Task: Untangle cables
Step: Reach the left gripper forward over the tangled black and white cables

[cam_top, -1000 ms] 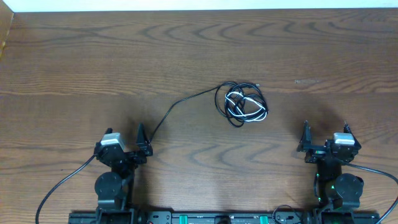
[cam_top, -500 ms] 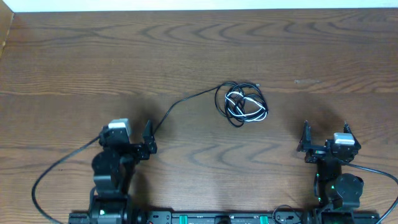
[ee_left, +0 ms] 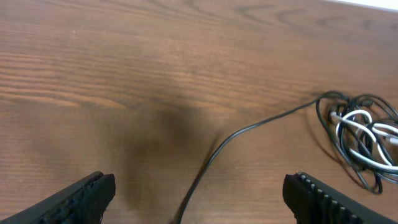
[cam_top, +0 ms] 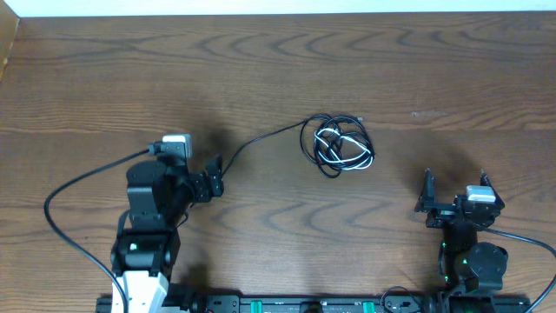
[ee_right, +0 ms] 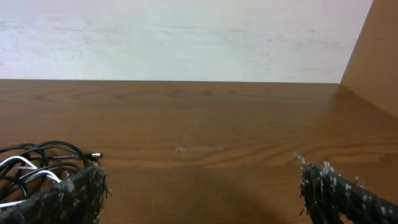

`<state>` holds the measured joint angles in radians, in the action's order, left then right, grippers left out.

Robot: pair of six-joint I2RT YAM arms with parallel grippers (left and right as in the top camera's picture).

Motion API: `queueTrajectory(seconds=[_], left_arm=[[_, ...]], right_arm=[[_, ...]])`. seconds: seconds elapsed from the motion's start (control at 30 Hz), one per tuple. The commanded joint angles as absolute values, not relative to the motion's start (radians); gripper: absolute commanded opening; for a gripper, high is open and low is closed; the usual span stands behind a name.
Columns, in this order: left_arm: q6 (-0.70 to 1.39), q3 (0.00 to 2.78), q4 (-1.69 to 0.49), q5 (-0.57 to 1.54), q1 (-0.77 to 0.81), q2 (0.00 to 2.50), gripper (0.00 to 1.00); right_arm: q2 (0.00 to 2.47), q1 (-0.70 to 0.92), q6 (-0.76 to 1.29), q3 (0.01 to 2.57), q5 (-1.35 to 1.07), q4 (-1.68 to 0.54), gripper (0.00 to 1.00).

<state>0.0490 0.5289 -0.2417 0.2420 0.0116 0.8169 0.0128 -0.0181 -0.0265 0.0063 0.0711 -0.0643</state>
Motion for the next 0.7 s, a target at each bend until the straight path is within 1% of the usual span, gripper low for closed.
queueTrajectory(seconds=[0.0,0.13,0.37,0.67], left_arm=[[-0.008,0.602,-0.262,0.266,0.043,0.857,0.91],[-0.053,0.655,-0.262,0.261,0.117,0.902,0.91],[-0.052,0.728,-0.315,0.216,0.251,1.005,0.91],[-0.052,0.822,-0.321,0.216,0.367,1.165,0.91]], right_arm=[[0.009,-0.012,-0.031,0.005,0.076,-0.068,0.99],[0.009,-0.012,-0.031,0.005,0.076,-0.068,0.99],[0.009,-0.012,-0.031,0.005,0.076,-0.068,0.99],[0.009,-0.012,-0.031,0.005,0.076,-0.068,0.99]])
